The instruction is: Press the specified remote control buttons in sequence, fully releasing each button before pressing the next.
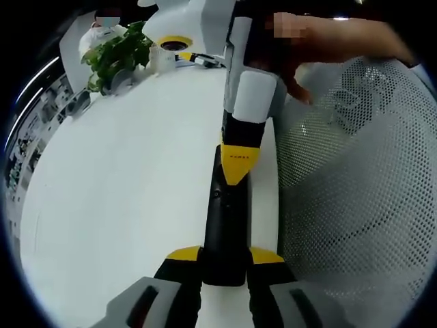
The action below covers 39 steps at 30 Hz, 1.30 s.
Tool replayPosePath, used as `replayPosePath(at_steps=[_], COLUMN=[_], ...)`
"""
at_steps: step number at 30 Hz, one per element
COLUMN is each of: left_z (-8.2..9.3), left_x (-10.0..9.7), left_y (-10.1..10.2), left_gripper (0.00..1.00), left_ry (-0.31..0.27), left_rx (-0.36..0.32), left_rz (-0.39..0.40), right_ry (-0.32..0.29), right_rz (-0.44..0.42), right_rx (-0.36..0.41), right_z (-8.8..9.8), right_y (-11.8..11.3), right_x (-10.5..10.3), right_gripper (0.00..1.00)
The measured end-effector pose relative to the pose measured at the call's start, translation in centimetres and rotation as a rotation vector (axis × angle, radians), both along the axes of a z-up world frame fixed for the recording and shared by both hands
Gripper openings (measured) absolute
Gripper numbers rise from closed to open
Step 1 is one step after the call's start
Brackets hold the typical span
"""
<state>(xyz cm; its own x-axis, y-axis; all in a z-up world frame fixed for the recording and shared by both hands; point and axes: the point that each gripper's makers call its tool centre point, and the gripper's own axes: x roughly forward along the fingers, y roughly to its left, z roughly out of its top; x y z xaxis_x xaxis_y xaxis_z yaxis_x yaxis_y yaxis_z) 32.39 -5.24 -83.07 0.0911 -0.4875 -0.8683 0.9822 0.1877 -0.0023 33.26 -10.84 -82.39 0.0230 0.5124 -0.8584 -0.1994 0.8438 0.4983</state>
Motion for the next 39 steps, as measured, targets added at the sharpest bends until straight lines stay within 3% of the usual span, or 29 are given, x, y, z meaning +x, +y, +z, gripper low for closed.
replayPosePath(at_steps=[11,20,26,34,39], left_z=[0.0,0.0,0.0,0.0,0.0], left_x=[0.0,0.0,0.0,0.0,0.0], left_y=[0.0,0.0,0.0,0.0,-0.1], left_gripper=[0.25,0.25,0.25,0.25,0.25], left_ry=[0.000,0.001,0.000,0.002,0.003], left_rx=[-0.007,-0.006,-0.004,-0.001,-0.004], left_rz=[0.000,0.001,0.000,-0.001,0.003], right_ry=[0.041,0.068,0.059,-0.006,0.002], right_rz=[0.024,0.020,0.040,0.131,0.116], right_rx=[-0.065,-0.062,-0.080,-0.133,-0.119], right_z=[0.0,0.0,-0.1,-0.3,-0.3], right_y=[-1.0,-1.0,-1.0,-0.9,-1.1], right_x=[-0.7,-1.0,-1.1,-1.2,-1.1], right_gripper=[0.00,0.00,0.00,0.00,0.00])
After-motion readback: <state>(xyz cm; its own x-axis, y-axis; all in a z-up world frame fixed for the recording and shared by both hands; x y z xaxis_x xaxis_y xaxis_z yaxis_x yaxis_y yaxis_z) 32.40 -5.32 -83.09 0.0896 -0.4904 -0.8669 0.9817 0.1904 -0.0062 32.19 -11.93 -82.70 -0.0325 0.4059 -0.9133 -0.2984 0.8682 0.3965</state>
